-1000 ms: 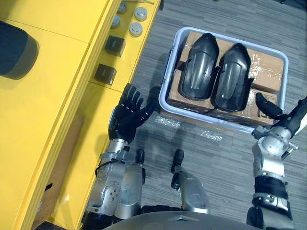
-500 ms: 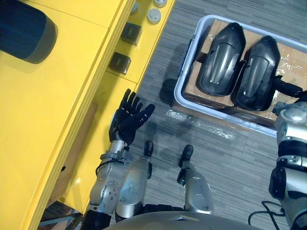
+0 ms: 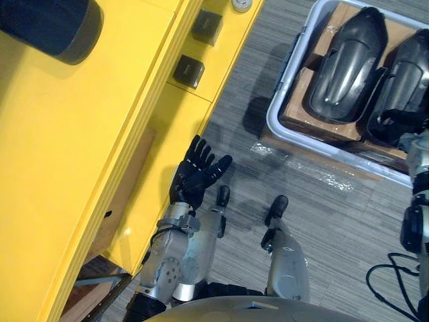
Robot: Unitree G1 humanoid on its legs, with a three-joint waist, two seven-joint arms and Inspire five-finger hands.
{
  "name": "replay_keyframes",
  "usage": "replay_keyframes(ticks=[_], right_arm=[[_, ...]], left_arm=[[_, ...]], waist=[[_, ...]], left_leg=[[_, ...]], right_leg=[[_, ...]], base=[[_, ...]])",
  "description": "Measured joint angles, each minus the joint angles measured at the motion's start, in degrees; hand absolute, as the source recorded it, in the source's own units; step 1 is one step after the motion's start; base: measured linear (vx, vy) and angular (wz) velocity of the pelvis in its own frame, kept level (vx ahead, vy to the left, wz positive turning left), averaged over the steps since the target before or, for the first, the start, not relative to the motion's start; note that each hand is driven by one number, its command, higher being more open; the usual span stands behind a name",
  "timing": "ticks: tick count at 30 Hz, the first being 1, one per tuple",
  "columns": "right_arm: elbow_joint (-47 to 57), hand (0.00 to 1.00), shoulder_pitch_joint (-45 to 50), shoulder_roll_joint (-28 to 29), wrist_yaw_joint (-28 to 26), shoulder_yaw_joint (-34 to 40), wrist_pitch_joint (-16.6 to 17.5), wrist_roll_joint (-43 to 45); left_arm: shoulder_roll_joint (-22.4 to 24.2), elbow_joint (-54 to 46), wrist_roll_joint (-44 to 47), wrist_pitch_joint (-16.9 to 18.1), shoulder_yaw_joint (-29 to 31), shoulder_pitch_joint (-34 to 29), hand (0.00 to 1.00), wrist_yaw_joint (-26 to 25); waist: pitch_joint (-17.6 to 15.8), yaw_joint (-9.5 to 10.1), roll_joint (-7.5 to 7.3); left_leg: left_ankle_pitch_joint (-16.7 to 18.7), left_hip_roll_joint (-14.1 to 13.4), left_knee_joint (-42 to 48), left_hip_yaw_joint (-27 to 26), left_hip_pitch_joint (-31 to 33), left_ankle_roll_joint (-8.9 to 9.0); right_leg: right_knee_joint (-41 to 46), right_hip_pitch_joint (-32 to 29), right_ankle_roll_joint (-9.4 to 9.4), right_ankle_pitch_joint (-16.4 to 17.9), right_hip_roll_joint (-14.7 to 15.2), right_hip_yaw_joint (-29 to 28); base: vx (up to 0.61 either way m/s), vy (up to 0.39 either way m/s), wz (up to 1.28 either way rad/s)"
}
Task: Walk over and take three plastic housings, then place them on the shelf
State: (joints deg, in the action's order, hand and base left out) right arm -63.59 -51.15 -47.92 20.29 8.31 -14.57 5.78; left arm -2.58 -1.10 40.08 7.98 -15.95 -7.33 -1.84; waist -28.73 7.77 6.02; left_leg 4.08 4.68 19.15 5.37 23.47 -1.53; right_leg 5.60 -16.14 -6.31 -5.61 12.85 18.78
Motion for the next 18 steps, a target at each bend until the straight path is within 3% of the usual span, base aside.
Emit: replay_keyframes(ticks=[8, 10, 14, 18], right_arm=[[-5.6, 0.0, -2.1, -3.2, -3.0, -0.6, -4.3, -5.3], [-6.1, 0.0, -3.0, -3.0, -4.4, -0.7, -6.5, -4.4], [-6.1, 0.0, -3.8, -2.2, -4.4, -0.3, -6.5, -2.0], [-5.5, 0.0, -3.7, -1.3, -3.2, 0.0, -8.7, 3.7]], left_arm=[[-0.1, 1.3, 0.3, 0.7, 0.7, 0.5, 1.0, -1.9], [-0.1, 1.3, 0.6, 0.8, 1.2, 0.5, 1.0, -1.9], [-0.2, 1.2, 2.2, 0.8, 1.3, 0.4, 1.0, -2.3], [-0.2, 0.0, 2.3, 0.8, 1.3, 0.1, 1.0, -2.5]], waist=[[-0.1, 0.27, 0.18], [-0.1, 0.12, 0.18], [-0.1, 0.17, 0.18], [-0.1, 0.39, 0.17]], left_leg=[[-1.0, -0.5, 0.0, 1.1, 1.0, 0.77], [-1.2, -0.8, -0.3, 1.0, 0.9, 1.0], [-1.2, -1.3, -0.5, 0.5, 0.4, 1.13], [-1.6, -1.7, -1.7, -0.4, -1.1, 1.35]], right_leg=[[1.2, -0.9, 0.77, 0.5, -0.1, 1.5], [1.2, -1.0, 0.82, 0.5, -0.2, 1.4], [1.2, -0.9, 1.11, 0.4, -0.9, 1.1], [1.1, -0.5, 1.36, 0.2, -0.9, -0.2]], base=[[-0.04, -0.011, 0.07], [-0.01, -0.01, -0.04], [-0.01, -0.023, -0.08], [-0.01, -0.007, -0.13]])
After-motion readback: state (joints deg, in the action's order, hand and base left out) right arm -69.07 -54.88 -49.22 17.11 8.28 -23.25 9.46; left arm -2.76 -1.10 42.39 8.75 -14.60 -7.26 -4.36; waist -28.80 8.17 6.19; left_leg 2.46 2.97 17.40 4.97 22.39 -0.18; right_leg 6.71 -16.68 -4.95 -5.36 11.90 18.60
